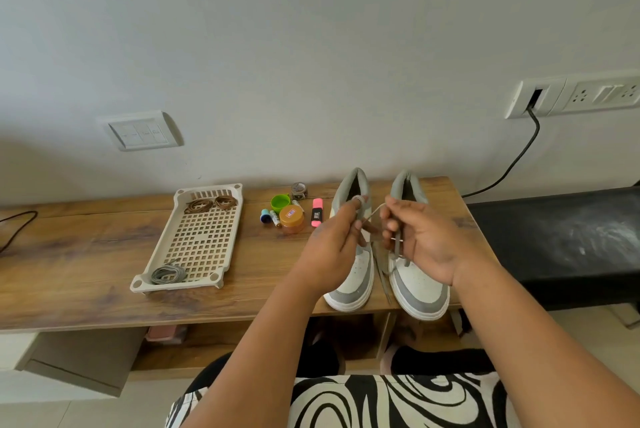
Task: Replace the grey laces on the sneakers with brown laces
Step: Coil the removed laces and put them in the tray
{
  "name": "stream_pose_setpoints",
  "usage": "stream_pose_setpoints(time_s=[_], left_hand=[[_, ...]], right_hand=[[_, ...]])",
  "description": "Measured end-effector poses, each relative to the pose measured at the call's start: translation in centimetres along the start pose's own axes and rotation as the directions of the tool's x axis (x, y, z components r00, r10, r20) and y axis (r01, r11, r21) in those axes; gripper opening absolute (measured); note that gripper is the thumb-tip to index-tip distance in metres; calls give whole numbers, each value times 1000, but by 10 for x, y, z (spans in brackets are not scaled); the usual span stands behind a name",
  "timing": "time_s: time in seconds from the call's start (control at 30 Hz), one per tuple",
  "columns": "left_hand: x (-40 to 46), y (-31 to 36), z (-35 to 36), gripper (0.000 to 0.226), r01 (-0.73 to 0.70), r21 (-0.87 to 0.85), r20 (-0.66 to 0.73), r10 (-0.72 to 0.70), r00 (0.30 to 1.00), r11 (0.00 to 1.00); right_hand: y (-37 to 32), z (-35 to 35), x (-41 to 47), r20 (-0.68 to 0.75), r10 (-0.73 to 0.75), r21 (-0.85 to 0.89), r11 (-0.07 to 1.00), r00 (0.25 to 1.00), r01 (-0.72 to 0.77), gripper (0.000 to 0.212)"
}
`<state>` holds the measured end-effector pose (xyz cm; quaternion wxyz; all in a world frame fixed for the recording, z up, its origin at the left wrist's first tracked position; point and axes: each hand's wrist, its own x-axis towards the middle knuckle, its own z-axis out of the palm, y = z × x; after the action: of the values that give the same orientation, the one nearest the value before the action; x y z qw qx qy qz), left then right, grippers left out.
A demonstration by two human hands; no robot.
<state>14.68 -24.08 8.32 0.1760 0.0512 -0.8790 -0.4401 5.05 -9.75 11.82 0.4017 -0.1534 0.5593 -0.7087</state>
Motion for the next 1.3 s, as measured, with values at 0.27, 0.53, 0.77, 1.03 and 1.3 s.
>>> stream_pose_setpoints(time_s=[0.27, 0.53, 0.77, 1.03, 1.3], left_hand=[[-2, 14, 0, 25, 164, -82, 284, -134, 949, 983], [-4, 8, -4, 27, 342, -14, 318, -320, 892, 940], [-4, 11, -7, 28, 463, -340, 355, -345, 869, 819], [-1, 8, -12, 28, 454, -452, 259, -374, 891, 768], [-1, 9, -11, 31, 449, -401, 236, -383, 893, 798]], right_hand=[[-10, -28, 5, -113, -55, 501, 859, 992, 105, 29], [-6, -76, 9, -369, -66, 451, 859, 927, 241, 51], [11, -44, 17, -245, -419, -844, 537, 874, 21, 38], [26, -25, 18, 140, -333, -900, 349, 932, 260, 41], [26, -16, 21, 214, -655, -901, 155, 725, 406, 8]])
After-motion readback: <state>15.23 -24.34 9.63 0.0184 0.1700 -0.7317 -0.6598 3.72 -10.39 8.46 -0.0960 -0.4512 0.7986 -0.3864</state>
